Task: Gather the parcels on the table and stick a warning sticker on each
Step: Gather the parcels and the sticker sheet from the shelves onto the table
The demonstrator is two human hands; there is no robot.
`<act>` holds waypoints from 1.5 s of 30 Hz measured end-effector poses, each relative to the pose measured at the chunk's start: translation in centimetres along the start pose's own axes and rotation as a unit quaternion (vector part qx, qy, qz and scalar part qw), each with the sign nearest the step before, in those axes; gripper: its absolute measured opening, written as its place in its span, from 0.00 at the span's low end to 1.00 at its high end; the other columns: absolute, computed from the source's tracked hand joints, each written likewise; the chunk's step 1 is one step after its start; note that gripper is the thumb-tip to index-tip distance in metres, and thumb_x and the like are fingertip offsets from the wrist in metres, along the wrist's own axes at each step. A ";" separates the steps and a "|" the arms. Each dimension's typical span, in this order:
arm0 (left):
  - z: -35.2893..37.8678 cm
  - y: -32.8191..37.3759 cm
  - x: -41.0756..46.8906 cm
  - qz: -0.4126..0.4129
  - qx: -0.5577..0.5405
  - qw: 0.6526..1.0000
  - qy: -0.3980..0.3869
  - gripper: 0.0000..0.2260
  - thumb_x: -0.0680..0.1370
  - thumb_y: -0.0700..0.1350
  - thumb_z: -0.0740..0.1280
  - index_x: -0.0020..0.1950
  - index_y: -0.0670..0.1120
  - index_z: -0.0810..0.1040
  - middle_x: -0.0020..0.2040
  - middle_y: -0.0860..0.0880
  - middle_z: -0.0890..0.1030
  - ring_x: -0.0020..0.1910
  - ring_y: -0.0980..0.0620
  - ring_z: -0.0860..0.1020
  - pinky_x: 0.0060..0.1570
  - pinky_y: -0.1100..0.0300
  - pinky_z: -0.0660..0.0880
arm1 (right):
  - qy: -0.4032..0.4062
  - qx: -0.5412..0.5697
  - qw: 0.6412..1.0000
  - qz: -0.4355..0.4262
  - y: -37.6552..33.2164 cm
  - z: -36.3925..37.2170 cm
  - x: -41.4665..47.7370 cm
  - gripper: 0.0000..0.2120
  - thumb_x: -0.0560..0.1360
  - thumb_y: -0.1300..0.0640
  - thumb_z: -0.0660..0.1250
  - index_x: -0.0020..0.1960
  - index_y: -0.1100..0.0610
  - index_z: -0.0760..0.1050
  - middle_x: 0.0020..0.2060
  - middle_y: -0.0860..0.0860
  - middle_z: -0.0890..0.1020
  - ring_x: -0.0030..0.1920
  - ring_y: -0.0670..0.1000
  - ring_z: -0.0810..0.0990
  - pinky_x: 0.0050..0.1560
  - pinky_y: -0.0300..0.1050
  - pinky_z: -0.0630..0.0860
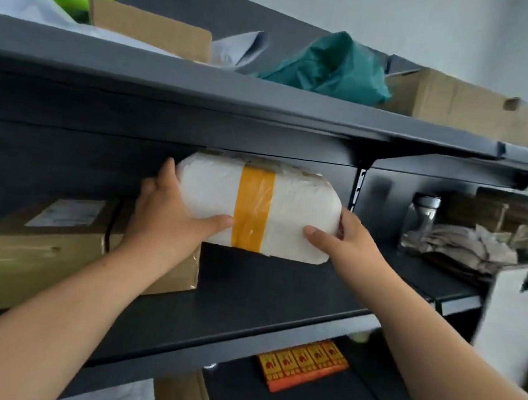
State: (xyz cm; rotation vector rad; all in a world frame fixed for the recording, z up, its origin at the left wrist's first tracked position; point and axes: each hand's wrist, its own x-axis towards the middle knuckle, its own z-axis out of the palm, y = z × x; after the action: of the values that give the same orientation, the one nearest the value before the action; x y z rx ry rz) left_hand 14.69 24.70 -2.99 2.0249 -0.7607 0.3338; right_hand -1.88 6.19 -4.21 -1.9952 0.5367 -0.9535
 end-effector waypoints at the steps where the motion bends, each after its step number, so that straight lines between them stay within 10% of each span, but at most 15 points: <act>1: 0.9 1.2 -0.6 0.005 0.000 1.000 -0.014 0.55 0.61 0.63 0.76 0.77 0.53 0.44 0.75 0.45 0.57 0.72 0.42 0.61 0.66 0.45 0.64 | 0.005 -0.005 1.000 0.006 0.6 -1.7 -0.7 0.29 0.71 0.45 0.72 0.68 0.50 0.66 0.57 0.46 0.77 0.56 0.48 0.77 0.54 0.47 0.76; 12: 13.6 15.4 -11.0 0.090 -0.052 0.984 -0.148 0.53 0.61 0.64 0.76 0.76 0.55 0.48 0.69 0.45 0.60 0.67 0.42 0.64 0.61 0.46 0.68 | 0.097 -0.029 0.992 0.077 8.2 -21.3 -10.9 0.25 0.73 0.49 0.71 0.66 0.51 0.66 0.56 0.46 0.76 0.54 0.45 0.75 0.46 0.38 0.75; 19: 23.2 23.7 -18.1 0.131 -0.086 0.958 -0.239 0.53 0.61 0.68 0.73 0.76 0.56 0.47 0.68 0.45 0.60 0.67 0.42 0.65 0.62 0.44 0.69 | 0.161 -0.045 0.974 0.152 13.3 -33.4 -18.2 0.40 0.61 0.36 0.72 0.68 0.50 0.66 0.58 0.49 0.76 0.57 0.52 0.77 0.57 0.56 0.78; 28: 36.6 31.4 -23.5 0.138 -0.155 0.899 -0.384 0.45 0.63 0.61 0.76 0.74 0.55 0.56 0.64 0.47 0.64 0.61 0.45 0.69 0.54 0.54 0.70 | 0.258 -0.071 0.936 0.227 20.9 -43.4 -24.1 0.24 0.71 0.49 0.73 0.64 0.49 0.69 0.55 0.47 0.78 0.53 0.47 0.78 0.51 0.43 0.78; 45: 65.1 44.2 -18.9 0.224 -0.159 0.831 -0.483 0.43 0.64 0.63 0.75 0.71 0.53 0.57 0.59 0.48 0.68 0.54 0.51 0.70 0.47 0.56 0.75 | 0.355 -0.105 0.877 0.308 36.4 -57.9 -14.1 0.27 0.71 0.50 0.73 0.65 0.49 0.65 0.54 0.44 0.75 0.52 0.46 0.76 0.39 0.37 0.76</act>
State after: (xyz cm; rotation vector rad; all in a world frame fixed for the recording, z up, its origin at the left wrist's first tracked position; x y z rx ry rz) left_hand -31.83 -39.81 -18.25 1.5852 -1.7861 -0.6034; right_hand -56.81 -34.02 -19.71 -1.4178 1.6295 -1.2159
